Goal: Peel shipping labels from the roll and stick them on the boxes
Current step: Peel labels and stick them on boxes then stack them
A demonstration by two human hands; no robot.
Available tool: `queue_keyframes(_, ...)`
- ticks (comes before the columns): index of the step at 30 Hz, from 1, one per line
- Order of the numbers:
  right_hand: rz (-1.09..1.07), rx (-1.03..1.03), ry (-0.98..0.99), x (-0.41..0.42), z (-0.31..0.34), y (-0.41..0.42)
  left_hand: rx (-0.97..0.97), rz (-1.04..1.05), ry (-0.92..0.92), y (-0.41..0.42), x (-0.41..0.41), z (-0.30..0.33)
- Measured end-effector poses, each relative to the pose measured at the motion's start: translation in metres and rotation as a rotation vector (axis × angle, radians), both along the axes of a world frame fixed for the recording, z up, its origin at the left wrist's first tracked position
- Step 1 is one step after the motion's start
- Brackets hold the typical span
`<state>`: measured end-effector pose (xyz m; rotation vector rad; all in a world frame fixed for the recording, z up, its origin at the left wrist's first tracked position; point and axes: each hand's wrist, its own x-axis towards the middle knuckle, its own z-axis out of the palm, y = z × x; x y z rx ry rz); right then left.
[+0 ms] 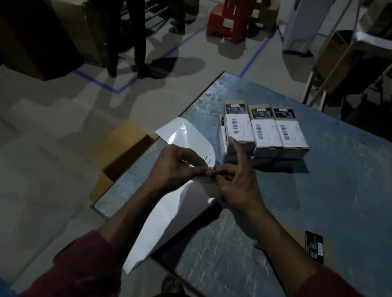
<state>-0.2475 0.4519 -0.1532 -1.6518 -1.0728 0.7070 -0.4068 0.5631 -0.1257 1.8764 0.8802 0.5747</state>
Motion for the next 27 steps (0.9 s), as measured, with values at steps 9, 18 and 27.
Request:
queue_keyframes(9, -0.027, -0.049, 0.007, 0.003, -0.016, 0.002, -0.332, 0.238, -0.247, 0.04, -0.014, 0.023)
queue_keyframes(18, -0.046, -0.246, -0.1, 0.004, -0.04, 0.021, -0.183, 0.554, -0.323, 0.082, -0.041, 0.05)
queue_keyframes(27, -0.013, -0.364, -0.209, -0.005, -0.031, 0.048, 0.192, 0.779, -0.312, 0.148, -0.065, 0.107)
